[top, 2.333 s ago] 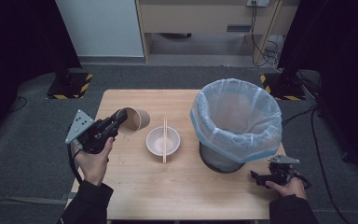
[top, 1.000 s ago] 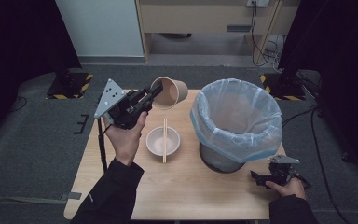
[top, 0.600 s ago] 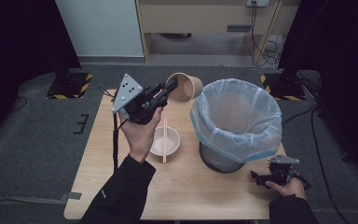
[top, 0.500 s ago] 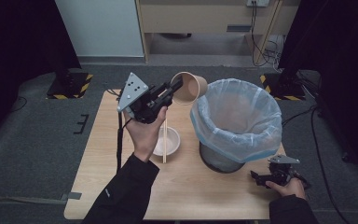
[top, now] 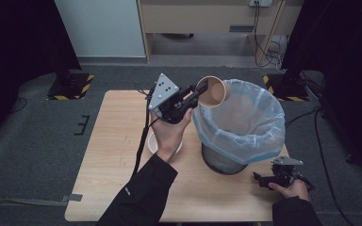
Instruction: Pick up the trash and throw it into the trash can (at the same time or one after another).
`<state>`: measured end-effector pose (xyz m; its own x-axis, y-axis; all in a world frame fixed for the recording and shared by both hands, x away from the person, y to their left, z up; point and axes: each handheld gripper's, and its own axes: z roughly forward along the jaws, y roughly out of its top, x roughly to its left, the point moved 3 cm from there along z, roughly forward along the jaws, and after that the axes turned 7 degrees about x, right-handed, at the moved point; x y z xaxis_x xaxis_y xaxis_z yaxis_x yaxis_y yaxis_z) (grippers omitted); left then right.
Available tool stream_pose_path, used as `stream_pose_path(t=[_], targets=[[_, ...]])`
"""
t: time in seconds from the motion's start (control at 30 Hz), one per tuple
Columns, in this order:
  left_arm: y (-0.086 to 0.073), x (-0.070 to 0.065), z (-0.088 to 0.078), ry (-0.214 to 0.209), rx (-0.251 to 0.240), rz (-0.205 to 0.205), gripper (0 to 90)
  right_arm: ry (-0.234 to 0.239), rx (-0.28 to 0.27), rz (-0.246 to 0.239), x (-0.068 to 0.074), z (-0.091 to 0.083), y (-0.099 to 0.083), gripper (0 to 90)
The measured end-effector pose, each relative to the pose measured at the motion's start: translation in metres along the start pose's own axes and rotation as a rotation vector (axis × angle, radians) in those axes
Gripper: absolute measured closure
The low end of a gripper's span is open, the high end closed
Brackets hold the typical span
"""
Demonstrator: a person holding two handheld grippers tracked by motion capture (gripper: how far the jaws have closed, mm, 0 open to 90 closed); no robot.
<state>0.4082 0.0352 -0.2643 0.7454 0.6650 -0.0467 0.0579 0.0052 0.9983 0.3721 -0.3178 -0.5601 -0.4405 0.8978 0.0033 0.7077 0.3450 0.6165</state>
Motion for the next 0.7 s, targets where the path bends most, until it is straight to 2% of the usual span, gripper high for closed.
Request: stream_pose_path(t=[0.47,0.57,0.7], targets=[[-0.026,-0.014,0.043,-0.034,0.108,-0.004,80.7,0.0,0.0,0.0,0.0,0.0,0.0,0.7],[-0.029,-0.014,0.049,-0.035,0.119,-0.004,78.5,0.0,-0.002,0.003,0.0,0.0,0.0,0.8],[-0.034,-0.013,0.054,-0.06,0.137,0.013,67.5,0.0,0.0,0.0,0.0,0.0,0.0,0.8]])
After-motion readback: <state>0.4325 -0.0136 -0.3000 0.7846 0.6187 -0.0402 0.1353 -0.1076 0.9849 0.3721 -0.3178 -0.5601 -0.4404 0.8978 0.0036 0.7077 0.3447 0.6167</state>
